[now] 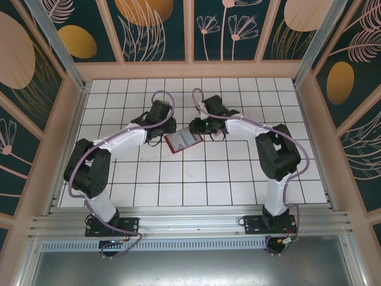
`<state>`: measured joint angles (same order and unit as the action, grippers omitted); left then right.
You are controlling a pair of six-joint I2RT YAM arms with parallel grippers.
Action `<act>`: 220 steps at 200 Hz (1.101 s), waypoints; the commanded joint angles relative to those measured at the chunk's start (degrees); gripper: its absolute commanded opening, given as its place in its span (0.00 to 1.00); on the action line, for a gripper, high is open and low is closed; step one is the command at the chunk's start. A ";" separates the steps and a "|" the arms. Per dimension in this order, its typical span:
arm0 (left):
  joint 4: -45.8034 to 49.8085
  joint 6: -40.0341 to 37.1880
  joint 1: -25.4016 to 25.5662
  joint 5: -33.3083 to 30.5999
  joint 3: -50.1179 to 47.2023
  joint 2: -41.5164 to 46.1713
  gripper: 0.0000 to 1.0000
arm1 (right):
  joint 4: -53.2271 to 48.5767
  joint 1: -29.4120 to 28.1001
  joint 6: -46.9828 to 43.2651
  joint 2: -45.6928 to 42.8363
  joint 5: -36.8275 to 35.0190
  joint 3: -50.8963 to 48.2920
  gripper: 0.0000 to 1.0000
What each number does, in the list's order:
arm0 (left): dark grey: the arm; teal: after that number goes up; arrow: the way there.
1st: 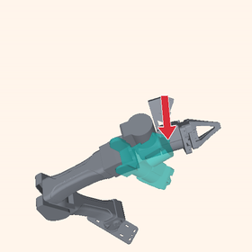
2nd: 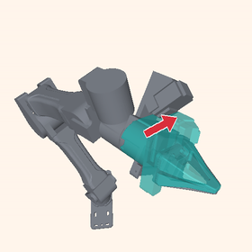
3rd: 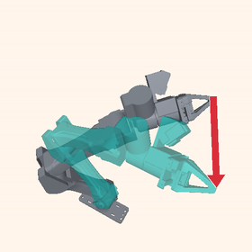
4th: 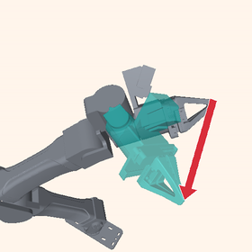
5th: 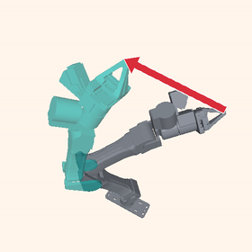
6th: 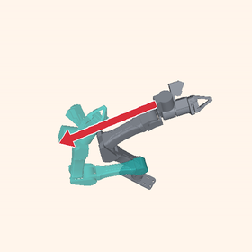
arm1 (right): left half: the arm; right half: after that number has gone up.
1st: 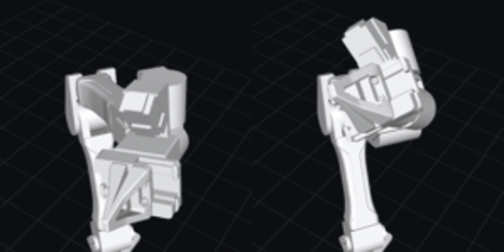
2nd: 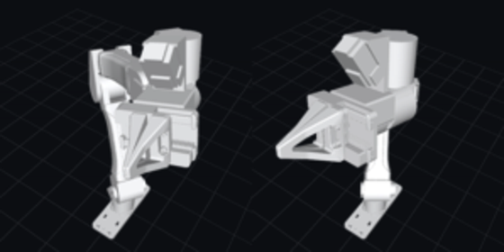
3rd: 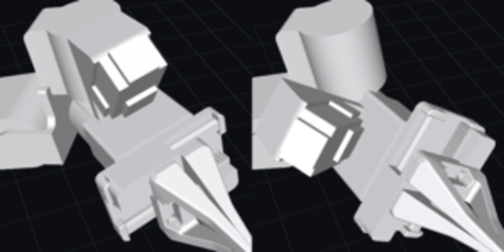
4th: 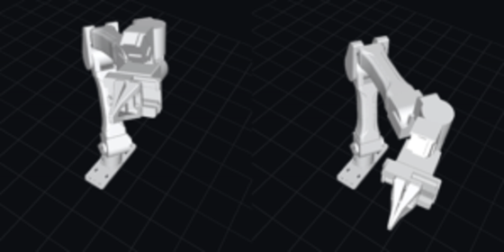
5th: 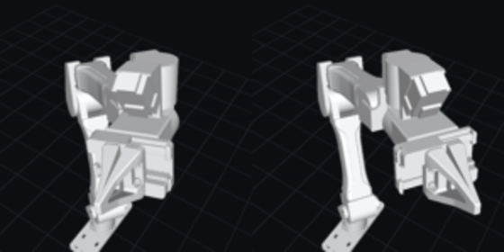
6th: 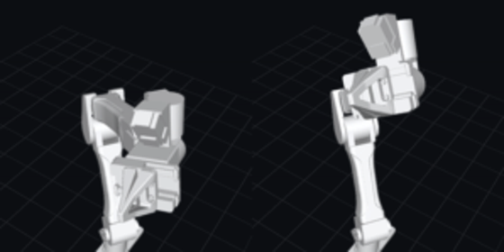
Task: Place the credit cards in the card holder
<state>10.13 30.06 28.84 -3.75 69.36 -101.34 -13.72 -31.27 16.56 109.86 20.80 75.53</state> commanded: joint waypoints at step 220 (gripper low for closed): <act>-16.23 14.26 9.77 14.11 -18.67 -0.51 0.29 | -5.54 -3.50 -0.72 23.82 11.63 24.34 0.42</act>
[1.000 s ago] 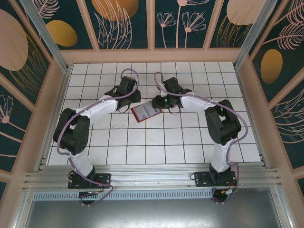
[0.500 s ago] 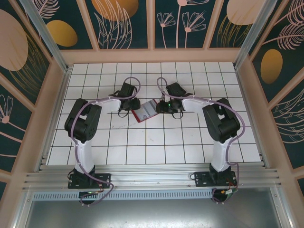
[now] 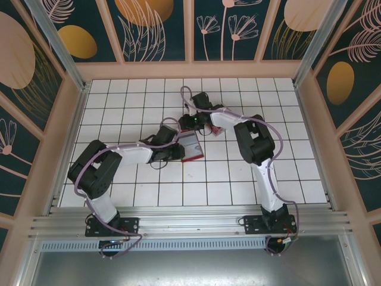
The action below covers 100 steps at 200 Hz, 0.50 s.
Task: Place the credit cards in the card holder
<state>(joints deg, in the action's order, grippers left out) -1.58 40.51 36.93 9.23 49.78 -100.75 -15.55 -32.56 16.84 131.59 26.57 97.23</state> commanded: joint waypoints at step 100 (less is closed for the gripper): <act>-4.36 3.52 4.13 -3.22 4.98 0.43 0.39 | -8.37 -2.09 -4.00 -0.63 8.12 8.42 0.43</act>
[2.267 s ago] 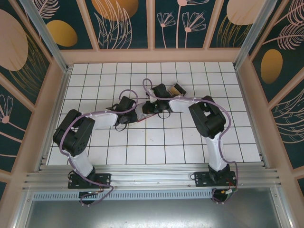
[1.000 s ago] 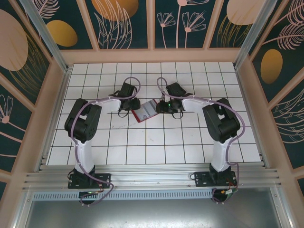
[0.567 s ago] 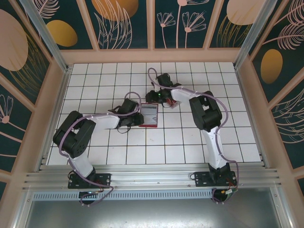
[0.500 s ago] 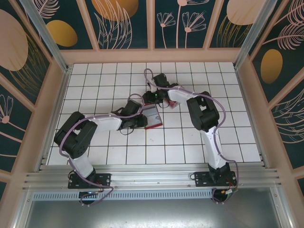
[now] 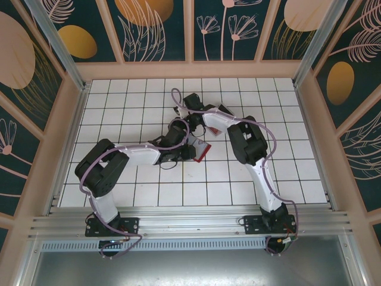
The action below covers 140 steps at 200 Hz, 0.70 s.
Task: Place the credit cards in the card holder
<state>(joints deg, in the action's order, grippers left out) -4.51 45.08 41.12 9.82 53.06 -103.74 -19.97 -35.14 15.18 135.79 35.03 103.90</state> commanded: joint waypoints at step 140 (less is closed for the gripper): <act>3.28 -9.29 -3.80 -9.41 15.76 0.30 0.50 | 3.25 18.51 -5.07 -33.13 -30.05 -25.14 0.51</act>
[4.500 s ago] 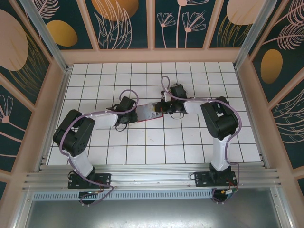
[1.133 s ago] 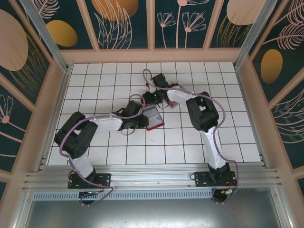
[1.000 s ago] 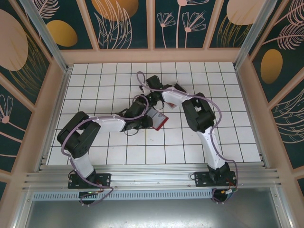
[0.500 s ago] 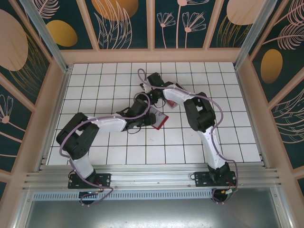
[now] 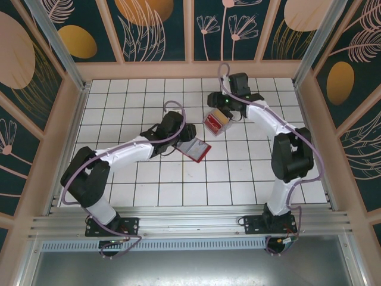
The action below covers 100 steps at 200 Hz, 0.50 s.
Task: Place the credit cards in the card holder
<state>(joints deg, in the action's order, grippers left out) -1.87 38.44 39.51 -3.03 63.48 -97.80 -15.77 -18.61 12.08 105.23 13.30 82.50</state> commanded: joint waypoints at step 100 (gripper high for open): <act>9.70 -6.96 -3.82 12.14 34.38 -32.21 0.53 | -3.93 3.85 -5.22 3.79 -13.07 -2.75 0.59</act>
<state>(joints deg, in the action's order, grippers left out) 3.77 33.45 36.05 7.16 93.80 -125.08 -18.06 -14.66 8.27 106.06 1.08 77.93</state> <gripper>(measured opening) 0.527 0.591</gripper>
